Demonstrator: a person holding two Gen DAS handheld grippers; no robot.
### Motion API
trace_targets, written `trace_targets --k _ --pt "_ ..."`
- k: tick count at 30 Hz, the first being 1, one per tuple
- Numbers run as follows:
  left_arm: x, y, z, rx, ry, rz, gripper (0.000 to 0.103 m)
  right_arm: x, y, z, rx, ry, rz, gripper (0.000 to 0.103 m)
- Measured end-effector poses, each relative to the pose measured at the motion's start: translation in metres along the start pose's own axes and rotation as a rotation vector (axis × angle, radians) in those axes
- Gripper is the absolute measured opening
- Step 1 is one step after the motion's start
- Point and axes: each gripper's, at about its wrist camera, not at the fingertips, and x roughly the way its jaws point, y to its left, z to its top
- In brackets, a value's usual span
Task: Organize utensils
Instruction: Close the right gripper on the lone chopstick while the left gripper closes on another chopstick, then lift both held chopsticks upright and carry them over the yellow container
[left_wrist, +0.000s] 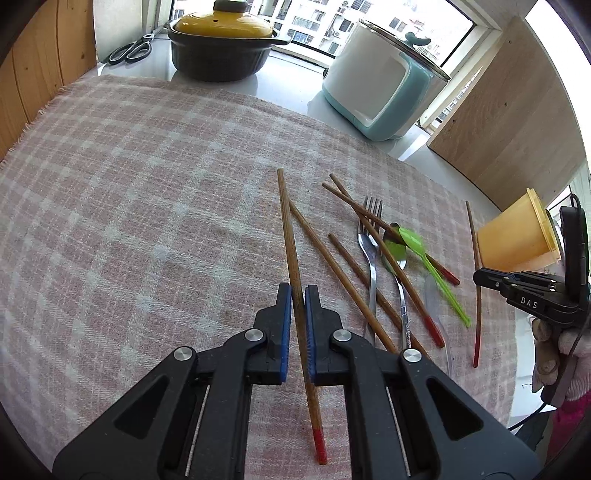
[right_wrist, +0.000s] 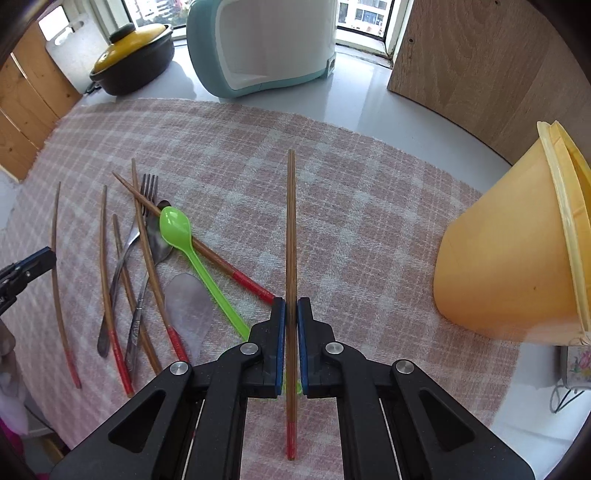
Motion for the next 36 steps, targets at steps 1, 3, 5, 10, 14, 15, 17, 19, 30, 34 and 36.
trace_targets --k 1,3,5,10,14,15,17,19,30,34,36 --pt "-0.004 -0.002 0.0 0.01 -0.004 -0.011 0.005 -0.006 0.0 -0.005 0.011 -0.01 0.002 0.005" --pt "-0.013 -0.009 0.0 0.036 -0.013 -0.034 0.004 -0.015 -0.001 -0.012 0.032 -0.028 0.001 0.005" --pt "-0.02 -0.017 0.001 0.061 -0.022 -0.055 0.004 -0.024 -0.01 -0.026 0.05 -0.049 -0.004 0.005" --pt "-0.035 -0.046 -0.002 0.11 -0.046 -0.093 0.004 -0.049 -0.019 -0.054 0.077 -0.107 0.001 0.005" --pt "-0.046 -0.077 -0.008 0.123 -0.079 -0.106 0.004 -0.074 -0.04 -0.071 0.056 -0.145 0.028 0.005" --pt "-0.048 -0.084 -0.01 0.117 -0.087 -0.111 0.004 -0.078 -0.044 -0.073 0.052 -0.153 0.035 0.005" --pt "-0.054 -0.099 -0.013 0.108 -0.106 -0.121 0.004 -0.088 -0.051 -0.076 0.039 -0.169 0.056 0.005" --pt "-0.059 -0.115 -0.016 0.108 -0.129 -0.121 0.004 -0.098 -0.058 -0.077 0.014 -0.189 0.066 0.005" --pt "-0.078 -0.194 -0.018 0.113 -0.226 -0.139 0.004 -0.154 -0.106 -0.076 -0.061 -0.324 0.11 0.005" --pt "-0.084 -0.216 -0.016 0.119 -0.25 -0.159 0.004 -0.169 -0.12 -0.074 -0.068 -0.364 0.114 0.005" --pt "-0.085 -0.226 -0.013 0.122 -0.26 -0.172 0.004 -0.176 -0.128 -0.072 -0.07 -0.378 0.111 0.005"
